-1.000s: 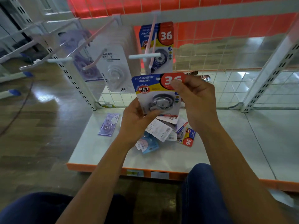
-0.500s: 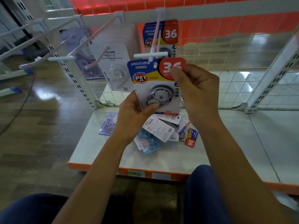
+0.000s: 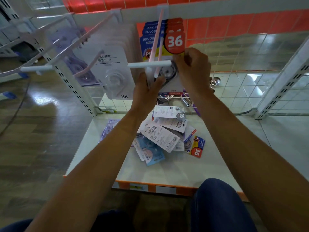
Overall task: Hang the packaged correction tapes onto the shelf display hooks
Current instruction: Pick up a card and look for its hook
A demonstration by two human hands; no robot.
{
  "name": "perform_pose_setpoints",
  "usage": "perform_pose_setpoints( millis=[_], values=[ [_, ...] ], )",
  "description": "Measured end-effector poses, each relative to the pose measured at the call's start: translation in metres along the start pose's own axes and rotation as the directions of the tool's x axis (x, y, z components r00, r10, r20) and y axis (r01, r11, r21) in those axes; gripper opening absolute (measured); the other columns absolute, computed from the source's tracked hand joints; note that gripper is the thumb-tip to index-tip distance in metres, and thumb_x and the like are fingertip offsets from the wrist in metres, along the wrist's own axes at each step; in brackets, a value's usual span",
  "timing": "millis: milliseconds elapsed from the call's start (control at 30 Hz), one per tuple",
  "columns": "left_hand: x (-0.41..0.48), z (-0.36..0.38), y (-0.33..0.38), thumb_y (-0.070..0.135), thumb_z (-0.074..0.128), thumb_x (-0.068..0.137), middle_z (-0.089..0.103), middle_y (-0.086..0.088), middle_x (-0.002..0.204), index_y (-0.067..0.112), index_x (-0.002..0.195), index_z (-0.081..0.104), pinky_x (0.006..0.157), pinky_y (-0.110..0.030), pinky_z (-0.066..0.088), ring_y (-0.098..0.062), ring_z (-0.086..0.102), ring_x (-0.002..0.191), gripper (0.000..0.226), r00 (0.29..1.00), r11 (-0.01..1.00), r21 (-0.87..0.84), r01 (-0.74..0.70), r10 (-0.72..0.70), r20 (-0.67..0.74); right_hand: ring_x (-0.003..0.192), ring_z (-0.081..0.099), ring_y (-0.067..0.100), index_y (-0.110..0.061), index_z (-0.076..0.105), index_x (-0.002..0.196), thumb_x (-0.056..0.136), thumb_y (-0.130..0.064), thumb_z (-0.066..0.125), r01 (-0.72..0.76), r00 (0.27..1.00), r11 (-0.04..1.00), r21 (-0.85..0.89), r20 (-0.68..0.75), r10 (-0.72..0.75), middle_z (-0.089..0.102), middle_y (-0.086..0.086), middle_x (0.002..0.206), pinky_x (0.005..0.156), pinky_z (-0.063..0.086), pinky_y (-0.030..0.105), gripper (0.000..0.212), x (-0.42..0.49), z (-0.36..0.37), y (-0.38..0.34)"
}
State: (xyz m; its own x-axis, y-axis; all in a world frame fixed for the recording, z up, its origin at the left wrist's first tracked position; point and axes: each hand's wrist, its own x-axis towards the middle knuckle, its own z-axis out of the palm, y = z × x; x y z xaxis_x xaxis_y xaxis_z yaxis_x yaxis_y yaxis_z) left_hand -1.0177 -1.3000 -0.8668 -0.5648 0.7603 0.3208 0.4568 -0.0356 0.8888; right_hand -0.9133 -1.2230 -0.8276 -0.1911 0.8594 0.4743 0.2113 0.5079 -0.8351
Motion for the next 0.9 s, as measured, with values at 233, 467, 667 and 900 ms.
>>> perform_pose_setpoints(
  millis=[233,467,667,900],
  values=[
    [0.021,0.023,-0.020,0.043,0.054,0.095,0.058,0.002,0.083,0.001,0.120,0.052,0.059,-0.014,0.043,0.002,0.050,0.066,0.050,0.985,0.989,0.066,0.132,-0.123,-0.121,0.056,0.044,-0.001,-0.012,0.063,0.079,0.088,-0.028,0.061,0.002,1.000,0.997,-0.079,0.018,-0.001,0.054,-0.006,0.068,0.056,0.032,0.012,0.019,0.022,0.008,0.028],
    [-0.021,0.058,-0.073,0.033,0.061,0.092,0.061,0.004,0.093,0.012,0.128,0.043,0.079,-0.028,0.046,-0.011,0.058,0.085,0.045,0.937,0.924,0.202,0.325,-0.344,0.067,0.074,0.060,0.009,-0.006,0.068,0.100,0.092,-0.015,0.058,-0.221,0.960,0.938,-0.267,0.109,0.257,0.068,0.003,0.090,0.067,0.038,0.003,0.015,-0.044,0.001,0.121],
    [-0.075,0.094,-0.123,0.015,0.062,0.088,0.053,-0.011,0.129,0.009,0.130,0.050,0.092,-0.028,0.038,-0.026,0.050,0.117,0.044,0.807,0.826,0.561,-0.063,-0.288,0.515,0.111,0.057,0.035,-0.007,0.059,0.117,0.087,-0.009,0.055,-0.454,0.743,0.673,-0.584,0.169,0.648,0.063,0.016,0.118,0.088,0.045,0.037,0.030,-0.119,-0.003,0.214],
    [-0.104,0.114,-0.162,0.027,0.064,0.085,0.039,-0.003,0.145,0.016,0.135,0.046,0.109,-0.041,0.033,-0.022,0.028,0.136,0.055,0.560,0.615,0.614,-0.496,-0.314,0.766,0.147,0.006,0.025,-0.009,0.010,0.150,0.078,-0.045,0.070,-0.217,0.586,0.577,-0.788,0.367,0.722,0.009,0.008,0.160,0.113,0.021,0.046,0.101,-0.160,0.006,0.263]
  ],
)
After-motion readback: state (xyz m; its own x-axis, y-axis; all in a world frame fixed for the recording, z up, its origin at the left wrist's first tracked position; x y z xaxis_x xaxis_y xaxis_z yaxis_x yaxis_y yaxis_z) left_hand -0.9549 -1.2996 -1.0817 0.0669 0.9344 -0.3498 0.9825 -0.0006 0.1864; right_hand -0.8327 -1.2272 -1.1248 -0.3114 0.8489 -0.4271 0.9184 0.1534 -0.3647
